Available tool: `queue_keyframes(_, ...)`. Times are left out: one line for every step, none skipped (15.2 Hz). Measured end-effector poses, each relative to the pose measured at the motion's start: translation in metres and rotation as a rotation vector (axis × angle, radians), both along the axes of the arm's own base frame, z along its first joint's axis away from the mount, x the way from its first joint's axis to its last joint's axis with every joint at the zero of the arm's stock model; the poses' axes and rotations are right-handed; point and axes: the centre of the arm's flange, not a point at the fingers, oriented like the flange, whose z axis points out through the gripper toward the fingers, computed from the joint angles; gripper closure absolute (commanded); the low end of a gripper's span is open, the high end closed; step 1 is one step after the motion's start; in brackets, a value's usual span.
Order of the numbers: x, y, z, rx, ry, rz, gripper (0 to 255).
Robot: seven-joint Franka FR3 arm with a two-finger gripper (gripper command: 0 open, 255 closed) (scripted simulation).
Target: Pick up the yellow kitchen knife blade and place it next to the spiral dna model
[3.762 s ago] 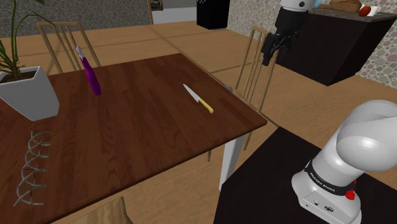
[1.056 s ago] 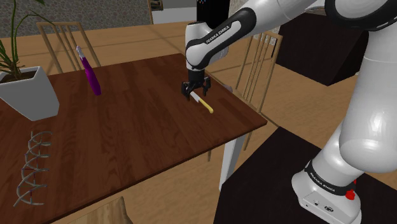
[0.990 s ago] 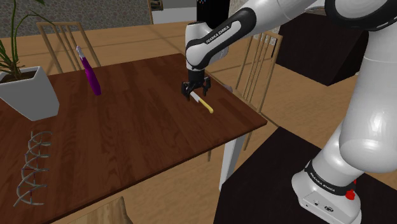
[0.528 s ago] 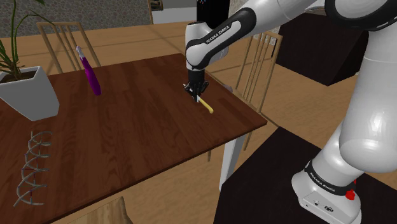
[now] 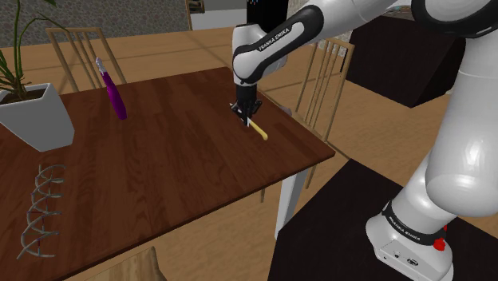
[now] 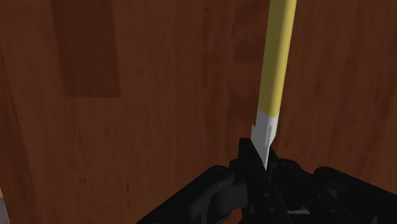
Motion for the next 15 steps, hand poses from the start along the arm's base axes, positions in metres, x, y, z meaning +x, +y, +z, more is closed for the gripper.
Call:
queue_keyframes(0.000, 0.000, 0.005, 0.000, 0.000, 0.000, 255)
queue_keyframes(0.000, 0.000, 0.010, 0.000, 0.000, 0.000, 255)
queue_keyframes(0.000, 0.000, 0.016, 0.000, 0.000, 0.000, 255)
queue_keyframes(0.000, -0.001, 0.021, 0.000, 0.000, 0.000, 255)
queue_keyframes(0.000, -0.001, 0.026, 0.000, 0.000, 0.000, 255)
queue_keyframes(0.000, -0.001, 0.032, 0.000, 0.000, 0.000, 255)
queue_keyframes(-0.001, -0.001, 0.037, 0.000, 0.000, 0.000, 255)
queue_keyframes(0.001, -0.001, 0.043, 0.000, 0.000, 0.000, 255)
queue_keyframes(0.000, -0.001, 0.048, 0.000, 0.000, 0.000, 255)
queue_keyframes(0.000, -0.001, 0.053, 0.000, 0.000, 0.000, 255)
queue_keyframes(-0.001, 0.000, 0.058, 0.000, 0.000, 0.000, 255)
queue_keyframes(0.000, 0.000, 0.063, 0.000, 0.000, 0.000, 255)
queue_keyframes(0.000, -0.001, 0.068, 0.000, 0.000, 0.000, 255)
queue_keyframes(0.001, -0.001, 0.074, 0.000, 0.000, 0.000, 255)
queue_keyframes(-0.001, -0.001, 0.078, 0.000, 0.000, 0.000, 255)
